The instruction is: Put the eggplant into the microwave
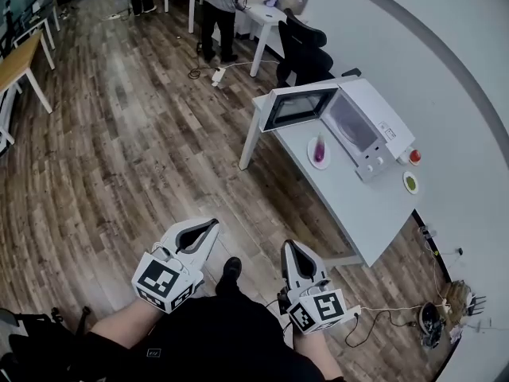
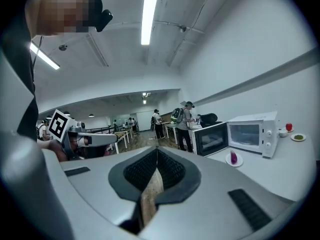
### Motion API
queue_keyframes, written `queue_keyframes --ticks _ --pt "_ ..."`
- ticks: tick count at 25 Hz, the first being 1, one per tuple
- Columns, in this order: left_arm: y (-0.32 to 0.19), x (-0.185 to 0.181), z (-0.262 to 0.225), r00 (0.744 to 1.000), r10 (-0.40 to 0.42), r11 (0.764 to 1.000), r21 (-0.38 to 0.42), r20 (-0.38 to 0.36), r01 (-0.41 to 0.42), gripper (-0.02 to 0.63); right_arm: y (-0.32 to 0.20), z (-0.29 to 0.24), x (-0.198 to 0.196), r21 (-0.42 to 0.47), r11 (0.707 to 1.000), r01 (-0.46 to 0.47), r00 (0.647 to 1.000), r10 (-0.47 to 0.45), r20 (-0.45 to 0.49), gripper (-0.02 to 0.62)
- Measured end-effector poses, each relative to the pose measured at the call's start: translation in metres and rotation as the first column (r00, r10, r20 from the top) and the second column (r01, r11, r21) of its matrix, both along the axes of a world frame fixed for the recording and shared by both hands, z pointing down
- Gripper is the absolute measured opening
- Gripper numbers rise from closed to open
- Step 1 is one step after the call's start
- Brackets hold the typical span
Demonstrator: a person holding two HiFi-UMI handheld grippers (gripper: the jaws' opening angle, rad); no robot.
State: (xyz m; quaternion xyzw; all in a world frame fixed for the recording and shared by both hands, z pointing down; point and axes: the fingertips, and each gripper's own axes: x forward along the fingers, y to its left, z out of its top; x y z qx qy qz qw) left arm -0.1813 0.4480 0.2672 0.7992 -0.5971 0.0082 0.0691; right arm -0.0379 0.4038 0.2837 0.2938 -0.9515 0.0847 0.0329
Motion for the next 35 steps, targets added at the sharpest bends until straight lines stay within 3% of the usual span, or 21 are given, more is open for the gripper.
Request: queue_keyframes --ticks 10,17,28,35 --pt "-0.122 0.015 -0.011 1.0 0.007 1.0 -0.023 0.005 -0.007 0.008 -0.12 -0.003 0.018 -0.026 1.0 -0.003 0.999 0.004 0.043 0.015" --pt "-0.172 0.03 -0.011 1.0 0.022 0.999 -0.028 0.008 -0.022 0.009 -0.171 0.001 0.033 -0.042 0.999 -0.013 0.999 0.015 0.051 0.015" --pt "-0.256 0.034 0.001 0.991 0.136 0.989 -0.054 0.007 -0.136 0.009 -0.236 0.013 0.037 -0.076 0.991 -0.113 0.992 0.117 0.041 0.015" --pt "-0.326 0.026 0.003 0.966 0.256 0.966 -0.044 0.018 -0.255 0.008 -0.291 0.016 0.024 -0.081 0.971 -0.225 0.973 0.228 0.03 0.015"
